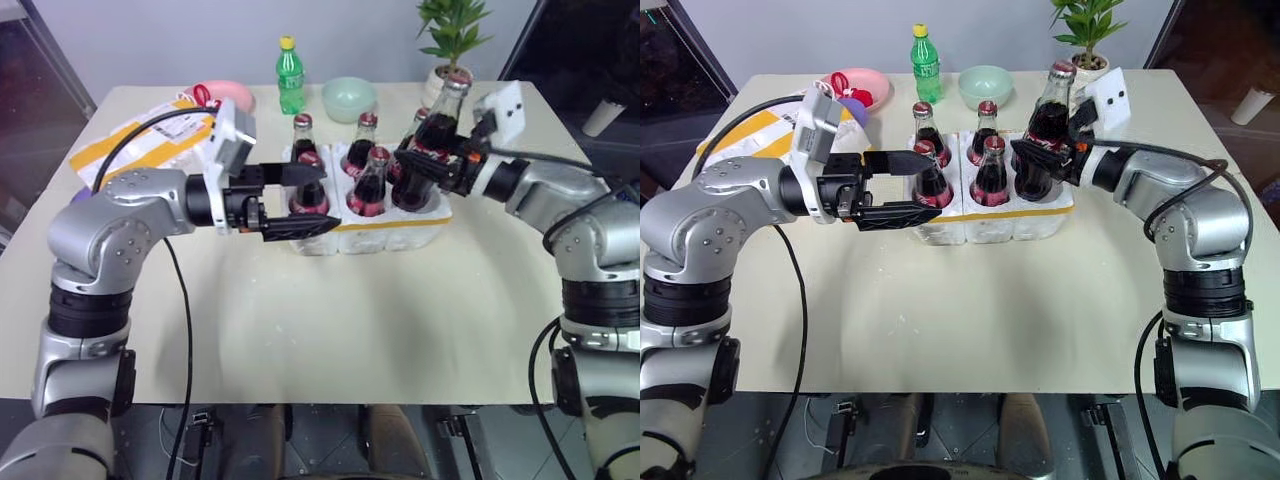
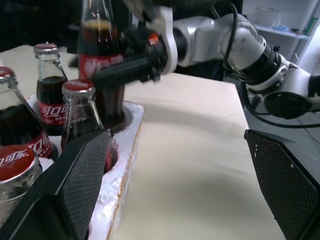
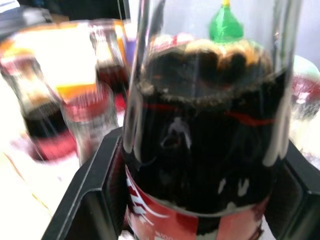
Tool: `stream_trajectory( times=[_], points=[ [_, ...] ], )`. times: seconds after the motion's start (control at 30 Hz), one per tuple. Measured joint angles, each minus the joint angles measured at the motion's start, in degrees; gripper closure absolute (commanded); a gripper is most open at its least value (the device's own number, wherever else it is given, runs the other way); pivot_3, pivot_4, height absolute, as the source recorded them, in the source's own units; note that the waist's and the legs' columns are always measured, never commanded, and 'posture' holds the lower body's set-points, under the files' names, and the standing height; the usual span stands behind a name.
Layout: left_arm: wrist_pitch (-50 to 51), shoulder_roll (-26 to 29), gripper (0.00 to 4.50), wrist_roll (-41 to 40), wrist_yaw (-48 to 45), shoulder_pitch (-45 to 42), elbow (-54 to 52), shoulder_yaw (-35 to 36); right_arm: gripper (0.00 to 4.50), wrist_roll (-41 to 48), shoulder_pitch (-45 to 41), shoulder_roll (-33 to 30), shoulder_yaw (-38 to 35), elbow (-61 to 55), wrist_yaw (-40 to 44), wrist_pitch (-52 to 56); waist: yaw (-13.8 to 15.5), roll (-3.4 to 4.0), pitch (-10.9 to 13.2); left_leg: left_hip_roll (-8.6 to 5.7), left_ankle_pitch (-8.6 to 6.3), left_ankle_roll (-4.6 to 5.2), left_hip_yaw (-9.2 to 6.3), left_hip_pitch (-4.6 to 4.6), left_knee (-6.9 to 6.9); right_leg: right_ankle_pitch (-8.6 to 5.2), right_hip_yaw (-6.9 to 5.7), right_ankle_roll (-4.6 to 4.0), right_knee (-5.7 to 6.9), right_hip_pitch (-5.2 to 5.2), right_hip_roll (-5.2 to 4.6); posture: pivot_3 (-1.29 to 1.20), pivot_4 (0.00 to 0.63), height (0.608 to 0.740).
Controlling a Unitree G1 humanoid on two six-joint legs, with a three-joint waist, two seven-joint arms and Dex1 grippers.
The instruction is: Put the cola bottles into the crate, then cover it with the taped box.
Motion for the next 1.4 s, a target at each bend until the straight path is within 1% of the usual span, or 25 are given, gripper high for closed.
stream_trajectory(
  times=[0.1, 0.23, 0.27, 0.33, 0.43, 0.5, 0.6, 0.67, 0.77, 0.83, 0.9, 0.97, 1.03, 1.1, 1.2, 1.3, 1.4],
  points=[
    [-0.01, 0.29, 0.00, 0.27, 0.06, 0.00, 0.02, 0.13, 1.76, -4.06, 1.22, 2.17, 2.38, 4.49, 0.18, -2.67, -0.02, 0.01, 0.01, 0.00, 0.00, 0.00, 0.00, -0.01, -0.02, 0.00, 0.00, 0.00, 0.02, -0.03, 0.00, 0.00, 0.150, 0.739],
    [-0.01, 0.27, 0.00, 0.28, 0.39, 0.00, 0.08, 0.14, 1.76, -7.28, 0.12, 3.65, 2.74, 7.88, 0.96, -6.08, -0.25, -0.01, 0.00, 0.00, 0.01, -0.01, 0.00, 0.03, 0.01, 0.01, 0.00, 0.00, 0.02, 0.01, 0.00, 0.00, 0.150, 0.739],
    [-0.01, 0.27, 0.00, 0.29, 0.46, 0.00, 0.08, 0.13, 0.74, -7.70, -0.13, 3.90, 2.73, 8.41, 1.25, -6.29, -0.29, -0.02, -0.01, 0.00, 0.01, -0.01, 0.00, 0.09, 0.03, 0.01, 0.00, 0.00, 0.01, 0.08, 0.00, 0.00, 0.150, 0.739],
    [-0.05, 0.35, 0.00, 0.39, 0.46, 0.00, 0.07, 0.13, 0.05, -8.28, -0.44, 4.07, 2.70, 9.31, 1.53, -6.63, -0.27, -0.04, -0.02, 0.00, 0.02, -0.04, 0.00, 0.27, 0.05, 0.01, 0.00, 0.00, 0.00, 0.28, 0.00, 0.00, 0.150, 0.739],
    [-0.58, 1.22, 0.00, 0.66, 0.44, 0.64, -0.03, 0.12, 0.05, -8.42, -0.36, 4.02, 2.11, 8.56, 1.98, -5.56, -0.13, -0.04, -0.02, 0.00, 0.03, -0.06, -0.01, 0.34, 0.04, 0.00, 0.01, -0.01, 0.02, 0.33, 0.00, 0.00, 0.150, 0.739],
    [-0.96, 1.85, 0.00, 1.27, 0.47, 1.66, -0.12, 0.10, 0.05, -7.20, 0.54, 3.43, 1.28, 5.46, 2.78, -3.02, -0.06, -0.03, -0.01, 0.00, 0.03, -0.06, -0.01, 0.33, -0.01, 0.00, 0.01, -0.01, 0.02, 0.29, 0.00, 0.00, 0.150, 0.739],
    [-2.61, 4.21, 0.00, 3.94, 1.24, 4.53, -0.59, 0.17, 0.05, -1.35, 2.07, 0.10, -2.84, -3.39, 5.46, 2.58, 0.02, 0.00, 0.01, 0.00, 0.03, -0.06, -0.03, 0.14, -0.11, 0.00, 0.01, -0.01, 0.03, 0.06, 0.00, 0.00, 0.150, 0.739],
    [-4.26, 6.19, 0.00, 6.36, 2.85, 7.28, -1.55, 0.78, 0.05, 4.81, 2.13, -4.16, -8.49, -10.05, 7.37, 7.57, 0.16, 0.02, 0.02, 0.00, 0.03, -0.05, -0.05, -0.02, -0.12, 0.00, 0.00, -0.01, 0.02, -0.07, 0.00, 0.00, 0.150, 0.739],
    [-7.06, 10.20, 0.00, 10.43, 6.21, 11.34, -1.86, 5.03, 0.05, 14.27, 2.14, -11.04, -18.77, -15.93, 9.98, 14.35, 0.21, -0.03, 0.04, 0.01, 0.01, -0.02, -0.05, -0.04, -0.10, -0.01, -0.01, -0.02, -0.04, -0.05, 0.00, 0.00, 0.150, 0.739],
    [-8.73, 12.87, 0.00, 12.74, 7.93, 13.47, -1.91, 8.43, 0.05, 17.88, 3.00, -14.20, -23.35, -17.13, 10.92, 17.14, 0.16, -0.07, 0.02, 0.01, 0.01, -0.02, -0.04, 0.05, -0.09, -0.02, 0.00, -0.03, -0.06, 0.05, 0.00, 0.00, 0.150, 0.739],
    [-10.85, 15.89, 0.00, 15.55, 9.21, 17.30, -1.89, 11.90, 0.05, 19.66, 5.79, -16.51, -25.27, -17.40, 11.79, 19.14, 0.03, -0.09, 0.00, 0.02, 0.01, -0.02, 0.03, 0.16, -0.09, -0.13, 0.00, -0.24, -0.10, 0.14, -0.01, 0.00, 0.150, 0.739],
    [-13.01, 18.38, 0.00, 18.80, 10.10, 22.13, -1.44, 14.13, 0.05, 20.49, 8.79, -17.07, -25.75, -17.43, 12.25, 19.95, -0.06, -0.08, 0.00, 0.03, 0.01, -0.02, 0.07, 0.17, -0.08, -0.13, 0.02, -0.24, -0.09, 0.12, -0.03, 0.00, 0.150, 0.739],
    [-16.07, 21.10, 0.00, 23.68, 11.68, 27.21, 0.57, 14.62, 0.05, 20.63, 11.11, -17.15, -25.78, -17.80, 12.63, 19.88, 0.00, -0.07, 0.00, 0.04, 0.01, -0.02, 0.08, 0.18, -0.08, -0.13, 0.02, -0.25, -0.07, 0.10, -0.03, 0.00, 0.150, 0.739],
    [-19.35, 23.12, 0.00, 30.16, 14.62, 31.39, 4.75, 14.40, 0.05, 20.90, 12.93, -17.43, -26.03, -18.41, 13.14, 19.66, 0.09, -0.07, 0.00, 0.05, 0.01, -0.02, 0.09, 0.17, -0.09, -0.15, 0.02, -0.27, -0.06, 0.08, -0.03, 0.00, 0.150, 0.739],
    [-23.61, 23.92, 0.00, 40.04, 21.57, 32.57, 13.31, 11.16, 0.05, 24.50, 15.59, -17.60, -28.11, -21.49, 15.30, 19.70, 0.51, -0.07, 0.00, 0.05, 0.01, -0.02, 0.08, 0.15, -0.10, -0.15, 0.01, -0.26, -0.06, 0.08, -0.03, 0.00, 0.150, 0.739],
    [-27.26, 23.02, 0.00, 46.28, 26.31, 30.86, 20.31, 7.01, 0.05, 28.49, 16.78, -18.16, -29.91, -24.53, 16.53, 19.83, 0.71, -0.16, -0.03, 0.04, 0.01, -0.03, 0.07, 0.06, -0.02, -0.14, 0.01, -0.25, -0.10, 0.08, -0.03, 0.00, 0.150, 0.739],
    [-32.52, 20.71, 0.00, 52.06, 30.76, 25.20, 28.33, 2.18, 0.05, 30.86, 18.13, -18.79, -31.32, -25.71, 16.47, 19.88, 0.84, -0.27, -0.08, 0.04, 0.01, -0.03, 0.07, 0.06, 0.03, -0.12, 0.00, -0.23, -0.07, 0.09, -0.03, 0.00, 0.150, 0.739]
  ],
)
